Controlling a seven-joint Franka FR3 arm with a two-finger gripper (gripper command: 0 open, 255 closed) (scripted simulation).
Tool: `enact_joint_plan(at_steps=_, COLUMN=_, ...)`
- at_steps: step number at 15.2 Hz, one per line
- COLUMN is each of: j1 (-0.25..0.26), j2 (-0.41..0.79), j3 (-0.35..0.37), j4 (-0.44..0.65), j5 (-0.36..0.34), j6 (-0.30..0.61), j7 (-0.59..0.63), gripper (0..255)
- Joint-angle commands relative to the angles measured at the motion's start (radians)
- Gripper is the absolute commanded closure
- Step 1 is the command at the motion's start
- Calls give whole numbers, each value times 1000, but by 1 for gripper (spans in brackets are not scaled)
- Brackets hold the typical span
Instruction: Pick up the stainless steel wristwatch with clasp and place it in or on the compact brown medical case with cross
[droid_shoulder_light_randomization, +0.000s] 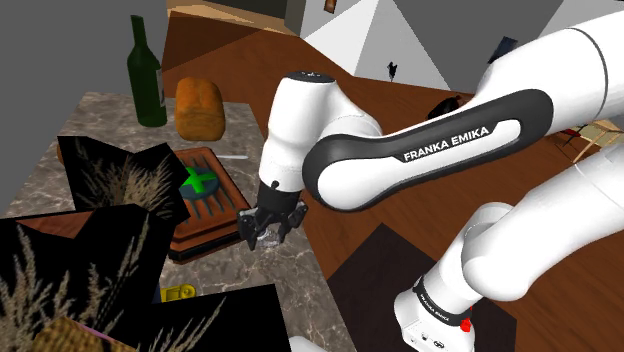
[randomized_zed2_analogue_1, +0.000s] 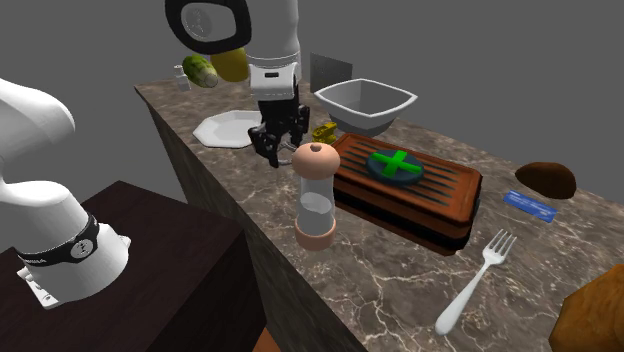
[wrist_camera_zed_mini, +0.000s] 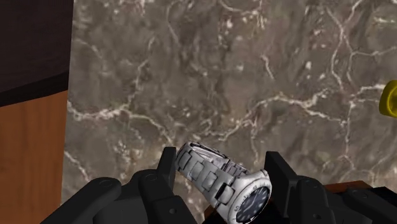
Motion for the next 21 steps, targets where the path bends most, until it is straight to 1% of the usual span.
enact_joint_plan(at_steps=1, j1=2, j2=-19, j3=-6, j4=15, j5=5, j6=-33, j7=-3, gripper=255)
enact_joint_plan(at_steps=11, j1=5, j2=-87, j3=-37, j4=98, j5=13, j6=-181, j7=-9, gripper=255)
enact_joint_plan(at_steps=21, j1=3, j2=-127, j3=-64, j4=201, j5=8, j6=-323, j7=-6, gripper=255)
